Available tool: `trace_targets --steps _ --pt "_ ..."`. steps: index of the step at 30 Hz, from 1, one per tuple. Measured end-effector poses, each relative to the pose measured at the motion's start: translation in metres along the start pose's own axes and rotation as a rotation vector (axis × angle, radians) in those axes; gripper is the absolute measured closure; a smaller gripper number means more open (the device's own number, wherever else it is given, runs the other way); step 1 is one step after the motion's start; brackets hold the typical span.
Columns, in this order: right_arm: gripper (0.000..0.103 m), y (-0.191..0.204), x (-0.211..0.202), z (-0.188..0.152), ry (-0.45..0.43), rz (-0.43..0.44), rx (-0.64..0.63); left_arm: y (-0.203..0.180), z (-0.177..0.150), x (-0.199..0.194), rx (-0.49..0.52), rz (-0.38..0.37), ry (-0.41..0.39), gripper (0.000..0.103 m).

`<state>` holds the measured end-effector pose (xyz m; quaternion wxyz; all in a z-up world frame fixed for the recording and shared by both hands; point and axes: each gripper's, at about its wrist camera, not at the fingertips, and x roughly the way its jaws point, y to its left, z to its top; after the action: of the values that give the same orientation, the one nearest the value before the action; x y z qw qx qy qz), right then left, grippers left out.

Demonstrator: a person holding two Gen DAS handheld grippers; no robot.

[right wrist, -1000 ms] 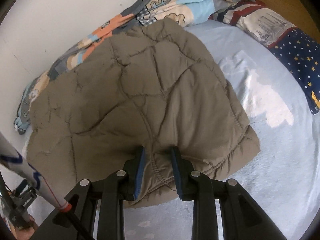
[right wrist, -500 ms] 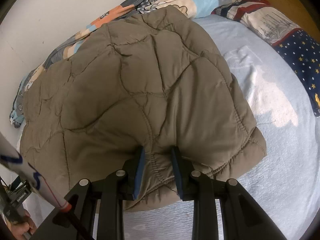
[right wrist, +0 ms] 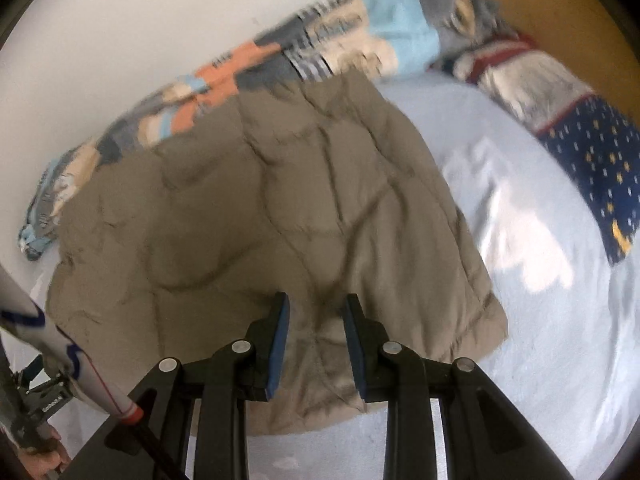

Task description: Fold large clothes

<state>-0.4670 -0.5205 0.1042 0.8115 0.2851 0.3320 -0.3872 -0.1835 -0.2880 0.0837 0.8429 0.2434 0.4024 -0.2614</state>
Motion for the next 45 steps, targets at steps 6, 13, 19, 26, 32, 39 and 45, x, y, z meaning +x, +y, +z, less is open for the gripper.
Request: trace_targets --steps 6,13,19,26,32,39,45 --pt "0.063 -0.002 0.023 -0.004 0.04 0.021 0.008 0.0 0.001 0.0 0.002 -0.003 0.0 0.002" --pt "0.062 -0.009 0.03 0.0 0.086 0.059 0.051 0.018 0.018 -0.019 -0.06 -0.062 -0.05 0.002" --pt "0.062 -0.02 0.008 0.01 0.027 0.087 0.124 0.039 0.029 -0.009 -0.153 -0.082 -0.061 0.002" --pt "0.062 -0.032 0.027 0.007 0.08 0.067 0.146 0.039 0.021 0.023 -0.186 -0.114 0.022 0.002" --pt "0.061 -0.029 0.035 0.004 0.105 0.048 0.107 0.039 0.024 0.018 -0.183 -0.103 0.036 0.002" --pt "0.053 -0.057 -0.004 0.021 0.047 0.121 0.267 0.077 0.03 -0.009 -0.362 -0.277 0.035 0.002" --pt "0.051 -0.082 -0.023 0.021 0.037 0.096 0.304 0.088 0.021 -0.013 -0.365 -0.254 0.049 0.002"
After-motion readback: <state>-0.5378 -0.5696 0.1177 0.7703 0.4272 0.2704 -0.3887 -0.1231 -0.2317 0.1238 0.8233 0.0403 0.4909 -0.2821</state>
